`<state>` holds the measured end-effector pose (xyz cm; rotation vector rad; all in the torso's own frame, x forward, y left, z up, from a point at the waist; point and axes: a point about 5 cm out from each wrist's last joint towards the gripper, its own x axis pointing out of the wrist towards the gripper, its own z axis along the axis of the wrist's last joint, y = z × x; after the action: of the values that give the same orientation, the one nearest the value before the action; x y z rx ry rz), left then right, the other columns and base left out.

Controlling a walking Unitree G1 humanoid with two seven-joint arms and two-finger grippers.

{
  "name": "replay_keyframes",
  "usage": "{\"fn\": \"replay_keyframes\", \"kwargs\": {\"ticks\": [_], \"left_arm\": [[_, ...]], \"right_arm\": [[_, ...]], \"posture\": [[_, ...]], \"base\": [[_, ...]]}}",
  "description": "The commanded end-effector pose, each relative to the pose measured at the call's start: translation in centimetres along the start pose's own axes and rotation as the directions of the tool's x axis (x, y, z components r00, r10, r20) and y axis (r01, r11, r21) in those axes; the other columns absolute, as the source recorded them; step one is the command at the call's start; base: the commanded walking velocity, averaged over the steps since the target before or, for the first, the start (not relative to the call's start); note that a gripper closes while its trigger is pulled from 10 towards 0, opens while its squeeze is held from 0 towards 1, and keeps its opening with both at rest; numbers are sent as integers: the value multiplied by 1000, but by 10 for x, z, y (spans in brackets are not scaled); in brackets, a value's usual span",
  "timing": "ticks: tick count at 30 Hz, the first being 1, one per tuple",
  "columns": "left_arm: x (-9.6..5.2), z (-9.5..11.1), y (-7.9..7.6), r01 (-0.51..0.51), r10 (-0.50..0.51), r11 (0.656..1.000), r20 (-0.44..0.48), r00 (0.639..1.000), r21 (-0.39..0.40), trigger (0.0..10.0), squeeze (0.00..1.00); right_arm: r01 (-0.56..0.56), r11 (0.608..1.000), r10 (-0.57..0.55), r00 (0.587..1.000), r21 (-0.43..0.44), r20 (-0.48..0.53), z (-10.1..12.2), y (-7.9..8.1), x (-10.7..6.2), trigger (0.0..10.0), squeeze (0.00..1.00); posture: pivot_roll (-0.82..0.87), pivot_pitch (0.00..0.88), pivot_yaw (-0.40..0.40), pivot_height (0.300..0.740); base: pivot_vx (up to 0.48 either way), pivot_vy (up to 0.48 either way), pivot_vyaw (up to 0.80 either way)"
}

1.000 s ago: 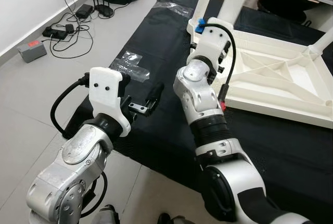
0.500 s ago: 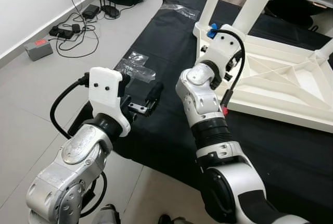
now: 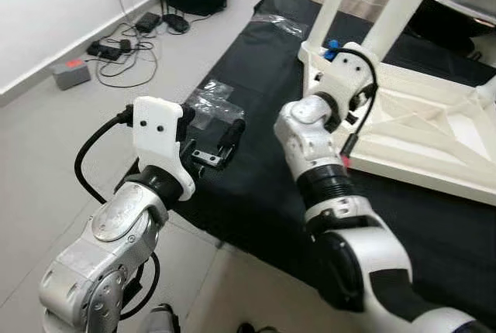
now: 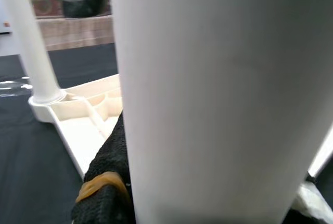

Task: Building children table

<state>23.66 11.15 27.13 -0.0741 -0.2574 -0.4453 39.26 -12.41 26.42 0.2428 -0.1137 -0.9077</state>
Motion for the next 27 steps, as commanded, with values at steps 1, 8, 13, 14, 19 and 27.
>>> {"fn": "replay_keyframes", "kwargs": {"ticks": [1,8,13,14,19,27], "left_arm": [[1,-2,-1,11,-11,1000,-8,1000,-2,10000,0],[1,-1,-1,13,-13,1000,-8,1000,1,10000,0],[2,-2,-3,26,-26,1000,-12,1000,-6,10000,0],[2,-2,-3,26,-26,1000,-12,1000,-6,10000,0],[0,-8,-13,105,-108,992,-43,993,-67,10000,0],[-26,-38,-51,418,-467,870,-167,869,-261,10000,0]], "right_arm": [[197,976,-212,960,-97,-181,-43,-38,27,10000,0],[330,942,-335,928,-56,-161,-31,-60,54,10000,0],[455,890,-454,883,-26,-119,-14,-89,84,10000,0],[455,890,-454,883,-26,-119,-14,-89,84,10000,0],[496,868,-494,863,-15,-104,-8,-98,91,10000,0],[466,884,-466,879,-22,-102,-10,-87,83,10000,0]], "posture": [[72,300,-168,740],[72,300,-168,740],[72,304,-156,740],[72,304,-156,740],[74,305,-147,740],[75,301,-141,740]], "base": [[0,0,0],[0,0,0],[0,0,0],[0,0,0],[0,0,0],[0,0,0]]}}
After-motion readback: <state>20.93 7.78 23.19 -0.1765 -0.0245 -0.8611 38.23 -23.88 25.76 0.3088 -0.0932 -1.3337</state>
